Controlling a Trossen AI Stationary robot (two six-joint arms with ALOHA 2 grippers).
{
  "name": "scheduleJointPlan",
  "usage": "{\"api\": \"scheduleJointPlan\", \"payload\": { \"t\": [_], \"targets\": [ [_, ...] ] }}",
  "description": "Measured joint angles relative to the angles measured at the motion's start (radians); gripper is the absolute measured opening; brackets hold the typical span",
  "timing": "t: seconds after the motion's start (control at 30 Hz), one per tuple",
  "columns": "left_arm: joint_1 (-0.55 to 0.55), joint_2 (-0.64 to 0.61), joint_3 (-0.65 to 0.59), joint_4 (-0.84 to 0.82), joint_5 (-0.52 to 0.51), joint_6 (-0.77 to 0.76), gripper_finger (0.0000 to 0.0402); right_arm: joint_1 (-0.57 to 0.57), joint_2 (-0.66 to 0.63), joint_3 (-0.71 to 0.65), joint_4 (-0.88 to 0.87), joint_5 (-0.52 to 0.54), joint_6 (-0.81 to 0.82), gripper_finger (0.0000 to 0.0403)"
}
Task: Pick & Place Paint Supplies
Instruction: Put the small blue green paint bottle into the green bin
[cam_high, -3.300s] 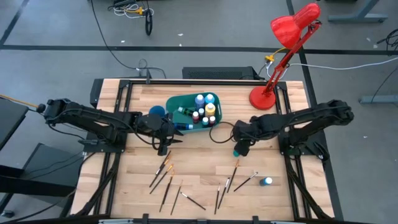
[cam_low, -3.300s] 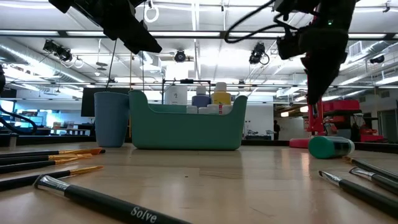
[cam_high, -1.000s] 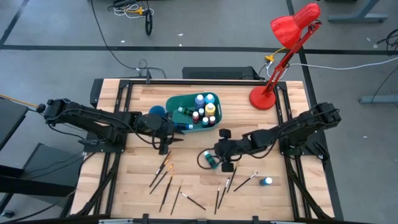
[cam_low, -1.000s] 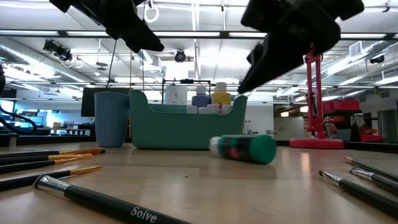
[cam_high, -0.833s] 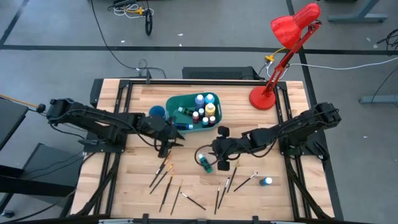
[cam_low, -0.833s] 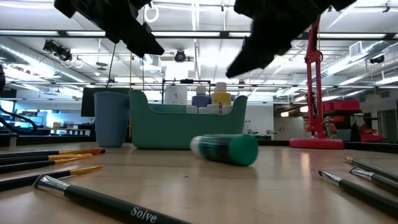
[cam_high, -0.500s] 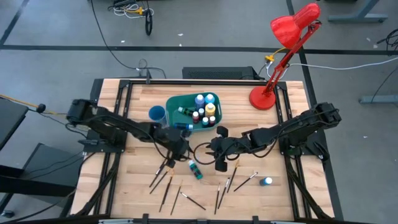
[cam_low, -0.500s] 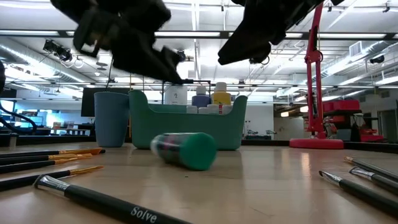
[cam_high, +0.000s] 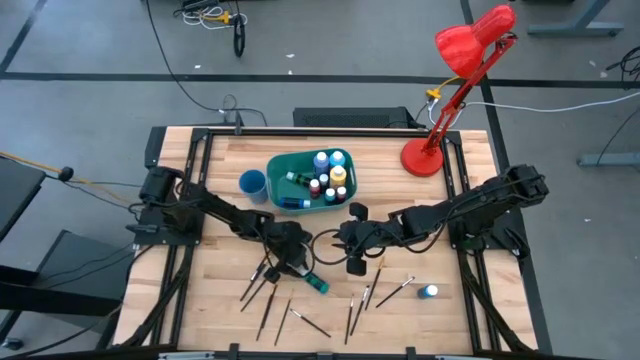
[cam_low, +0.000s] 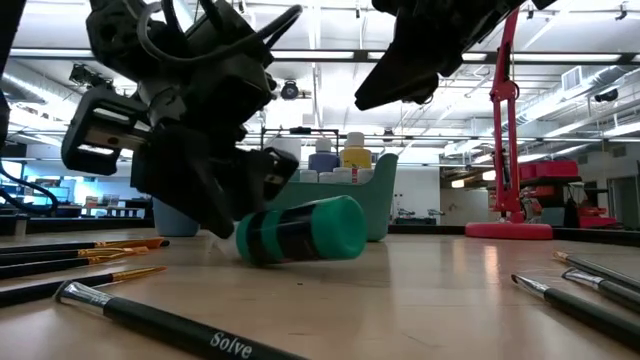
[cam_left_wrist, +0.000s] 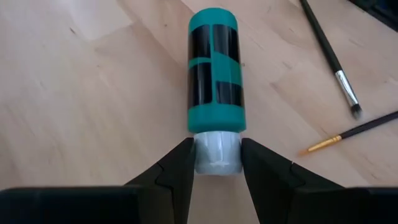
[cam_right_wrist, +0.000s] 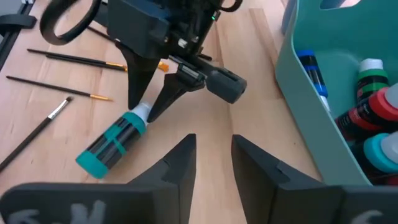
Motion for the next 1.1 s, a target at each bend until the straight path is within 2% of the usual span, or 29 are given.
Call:
{"api": "scheduleJointPlan", "payload": {
  "t": [0.43, 0.83, 1.1],
  "targets": [
    [0.0, 0.002, -0.002, 0.032, -0.041, 0.025, 0.0129, 0.0, 0.0, -0.001, -0.003, 0.0, 0.0, 0.0102],
    [0.001, 0.008, -0.006, 0.017, -0.085, 0.046, 0.0188, 0.0, 0.0, -0.001, -0.003, 0.002, 0.0, 0.0102],
    [0.001, 0.007, -0.006, 0.032, -0.116, 0.074, 0.0172, 0.0, 0.0, -0.001, -0.003, 0.002, 0.0, 0.0102]
  ]
}}
